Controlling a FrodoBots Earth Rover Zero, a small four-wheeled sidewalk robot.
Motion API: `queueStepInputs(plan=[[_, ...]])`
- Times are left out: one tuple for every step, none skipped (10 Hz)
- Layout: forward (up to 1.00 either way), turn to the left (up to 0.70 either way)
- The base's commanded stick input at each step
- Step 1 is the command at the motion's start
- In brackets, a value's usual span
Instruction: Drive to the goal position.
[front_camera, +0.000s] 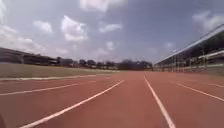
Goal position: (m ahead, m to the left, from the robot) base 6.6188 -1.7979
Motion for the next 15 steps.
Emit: queueStepInputs(plan=[[0.7, 0.0], [0.7, 0.0], [0.7, 0.0], [0.7, 0.0], [0.7, 0.0], [0.7, 0.0], [0.7, 0.0], [0.7, 0.0], [0.7, 0.0], [0.7, 0.0], [0.7, 0.0], [0.7, 0.0], [0.7, 0.0], [0.7, 0.0], [0.7, 0.0]])
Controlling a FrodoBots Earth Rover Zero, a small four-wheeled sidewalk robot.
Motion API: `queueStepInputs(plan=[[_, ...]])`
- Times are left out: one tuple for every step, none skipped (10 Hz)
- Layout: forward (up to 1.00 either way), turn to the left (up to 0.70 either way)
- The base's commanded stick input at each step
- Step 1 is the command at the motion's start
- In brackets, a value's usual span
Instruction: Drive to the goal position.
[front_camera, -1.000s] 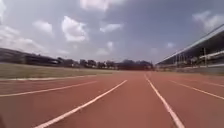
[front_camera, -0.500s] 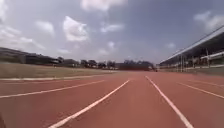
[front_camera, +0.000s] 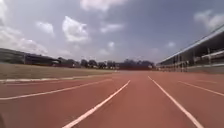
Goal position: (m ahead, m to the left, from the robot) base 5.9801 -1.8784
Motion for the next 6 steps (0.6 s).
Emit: queueStepInputs(plan=[[0.7, 0.0], [0.7, 0.0], [0.7, 0.0], [0.7, 0.0], [0.7, 0.0], [0.7, 0.0]])
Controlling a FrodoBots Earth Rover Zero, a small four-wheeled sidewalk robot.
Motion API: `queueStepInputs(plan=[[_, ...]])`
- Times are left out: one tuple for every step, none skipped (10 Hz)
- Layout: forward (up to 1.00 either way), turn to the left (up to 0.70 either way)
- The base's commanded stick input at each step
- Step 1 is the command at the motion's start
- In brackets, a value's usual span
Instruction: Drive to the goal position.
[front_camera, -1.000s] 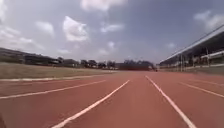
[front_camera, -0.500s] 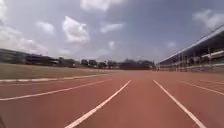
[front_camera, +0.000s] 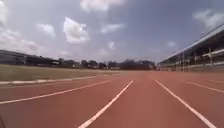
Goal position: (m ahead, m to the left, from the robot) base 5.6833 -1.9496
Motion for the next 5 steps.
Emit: queueStepInputs(plan=[[0.7, 0.0], [0.7, 0.0], [0.7, 0.0], [0.7, 0.0], [0.7, 0.0]])
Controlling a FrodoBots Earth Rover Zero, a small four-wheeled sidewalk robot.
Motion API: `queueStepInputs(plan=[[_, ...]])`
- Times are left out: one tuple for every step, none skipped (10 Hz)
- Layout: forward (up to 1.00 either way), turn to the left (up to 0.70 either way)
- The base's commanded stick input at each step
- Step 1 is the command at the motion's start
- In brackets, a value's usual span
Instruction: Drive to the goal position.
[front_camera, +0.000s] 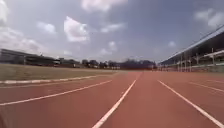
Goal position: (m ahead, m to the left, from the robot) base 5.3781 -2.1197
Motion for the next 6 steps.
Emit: queueStepInputs(plan=[[0.7, 0.0], [0.7, 0.0], [0.7, 0.0], [0.7, 0.0], [0.7, 0.0], [0.7, 0.0]])
